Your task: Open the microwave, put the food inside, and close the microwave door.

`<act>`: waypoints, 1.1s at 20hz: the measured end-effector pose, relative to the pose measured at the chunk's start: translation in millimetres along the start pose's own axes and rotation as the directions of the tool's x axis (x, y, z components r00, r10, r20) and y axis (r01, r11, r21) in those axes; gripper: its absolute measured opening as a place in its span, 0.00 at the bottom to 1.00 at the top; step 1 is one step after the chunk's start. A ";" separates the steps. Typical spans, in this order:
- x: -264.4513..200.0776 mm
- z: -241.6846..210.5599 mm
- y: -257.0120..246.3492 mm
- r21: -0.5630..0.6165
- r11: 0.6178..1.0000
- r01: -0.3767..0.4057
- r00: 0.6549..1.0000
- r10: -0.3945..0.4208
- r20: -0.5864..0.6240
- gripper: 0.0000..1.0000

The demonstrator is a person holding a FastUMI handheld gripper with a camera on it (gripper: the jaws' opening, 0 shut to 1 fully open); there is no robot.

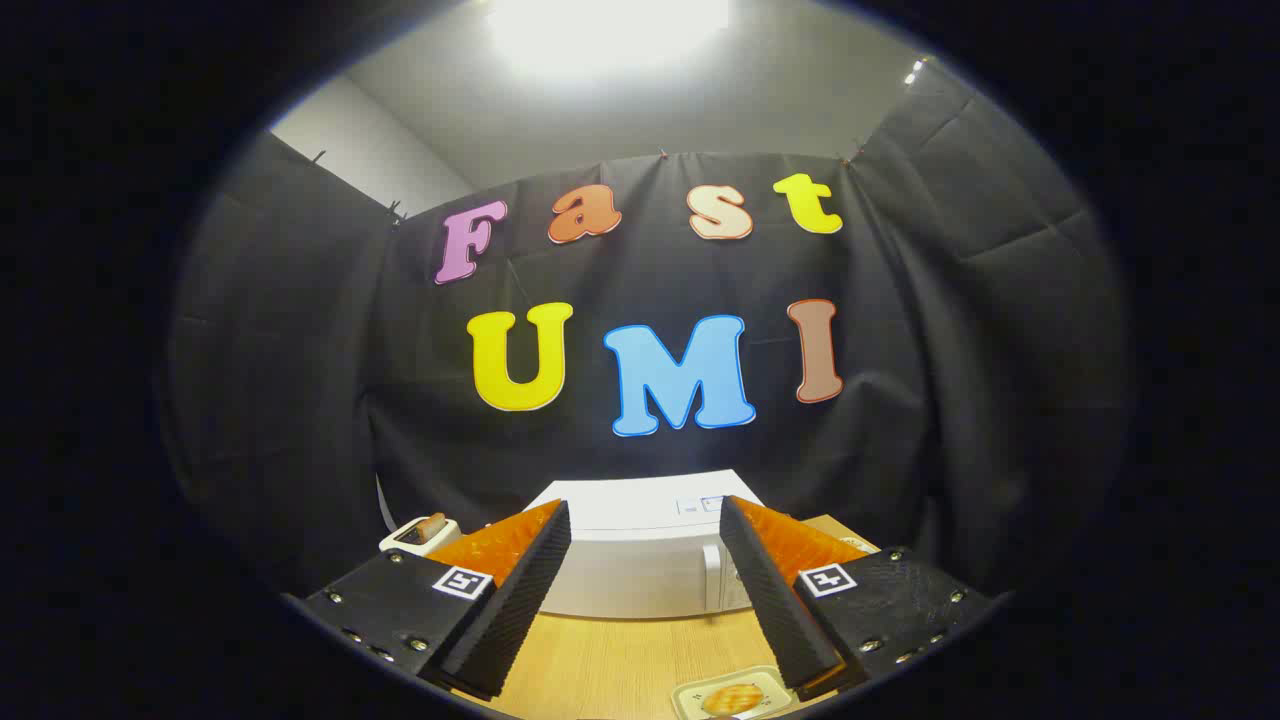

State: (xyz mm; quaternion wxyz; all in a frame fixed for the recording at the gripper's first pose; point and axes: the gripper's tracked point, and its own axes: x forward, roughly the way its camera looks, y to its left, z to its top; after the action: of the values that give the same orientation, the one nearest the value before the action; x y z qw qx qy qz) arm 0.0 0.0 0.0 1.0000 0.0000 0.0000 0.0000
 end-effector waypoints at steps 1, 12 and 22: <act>-0.4 6.4 1.5 -0.001 1.000 0.004 1.000 -0.004 0.009 0.96; -9.1 45.5 22.2 -0.048 0.999 0.025 0.998 -0.022 0.055 0.96; -7.1 50.4 34.9 -0.088 0.996 0.007 0.997 0.000 0.080 0.96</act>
State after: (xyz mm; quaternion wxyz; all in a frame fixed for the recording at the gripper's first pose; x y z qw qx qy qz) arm -7.1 34.9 50.4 0.9982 -0.0443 -0.0399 -0.0019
